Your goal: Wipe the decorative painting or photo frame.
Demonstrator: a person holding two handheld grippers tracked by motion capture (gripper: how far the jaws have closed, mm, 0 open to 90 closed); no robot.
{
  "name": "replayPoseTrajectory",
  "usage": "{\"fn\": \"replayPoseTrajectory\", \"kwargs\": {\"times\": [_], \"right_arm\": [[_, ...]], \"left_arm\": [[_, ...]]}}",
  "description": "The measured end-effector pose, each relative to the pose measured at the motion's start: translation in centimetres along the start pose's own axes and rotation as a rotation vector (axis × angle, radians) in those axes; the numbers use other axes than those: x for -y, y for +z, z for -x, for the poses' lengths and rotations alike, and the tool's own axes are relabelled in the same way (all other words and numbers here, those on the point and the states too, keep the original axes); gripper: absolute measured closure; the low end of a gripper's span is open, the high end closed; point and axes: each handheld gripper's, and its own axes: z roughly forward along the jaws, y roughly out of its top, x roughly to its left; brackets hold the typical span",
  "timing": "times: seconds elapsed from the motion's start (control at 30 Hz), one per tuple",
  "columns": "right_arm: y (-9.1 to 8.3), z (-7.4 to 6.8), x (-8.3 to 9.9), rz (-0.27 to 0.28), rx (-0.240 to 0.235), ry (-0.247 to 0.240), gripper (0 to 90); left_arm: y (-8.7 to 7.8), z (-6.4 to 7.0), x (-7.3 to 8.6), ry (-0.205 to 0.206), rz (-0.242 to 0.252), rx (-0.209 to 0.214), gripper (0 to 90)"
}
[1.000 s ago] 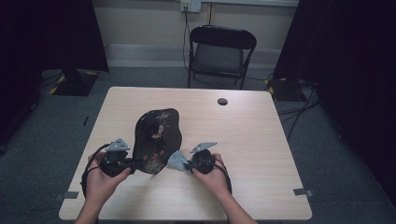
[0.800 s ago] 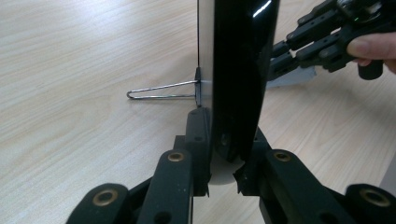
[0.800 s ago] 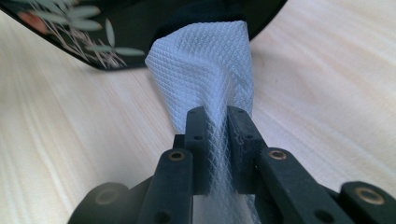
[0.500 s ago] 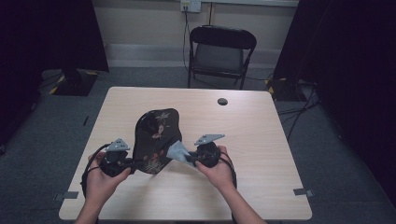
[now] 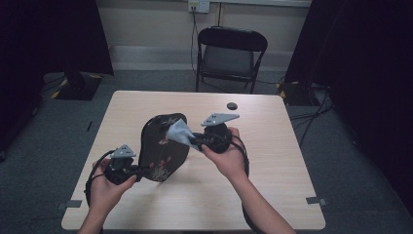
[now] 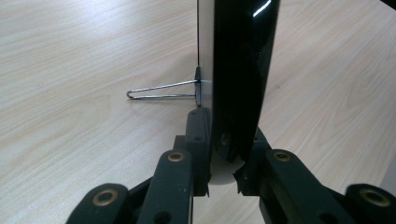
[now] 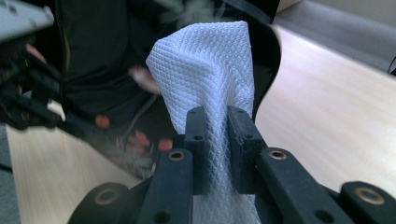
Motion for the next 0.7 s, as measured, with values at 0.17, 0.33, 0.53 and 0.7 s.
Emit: {"fn": "replayPoseTrajectory", "kwargs": {"times": [0.17, 0.33, 0.53, 0.7], "right_arm": [[-0.2, -0.2, -2.2, 0.027, 0.025, -0.018, 79.9], [0.2, -0.1, -2.6, 0.019, 0.032, -0.018, 80.0], [0.7, 0.1, -1.9, 0.010, 0.027, -0.005, 80.0], [1.0, 0.0, -1.2, 0.004, 0.017, -0.002, 80.0]], "left_arm": [[0.0, 0.0, 0.0, 0.001, 0.000, 0.000, 78.7], [0.0, 0.0, 0.0, 0.002, 0.000, 0.001, 78.7], [0.0, 0.0, 0.0, 0.003, -0.001, 0.000, 78.7], [0.0, 0.0, 0.0, 0.005, -0.006, 0.002, 78.7]]}}
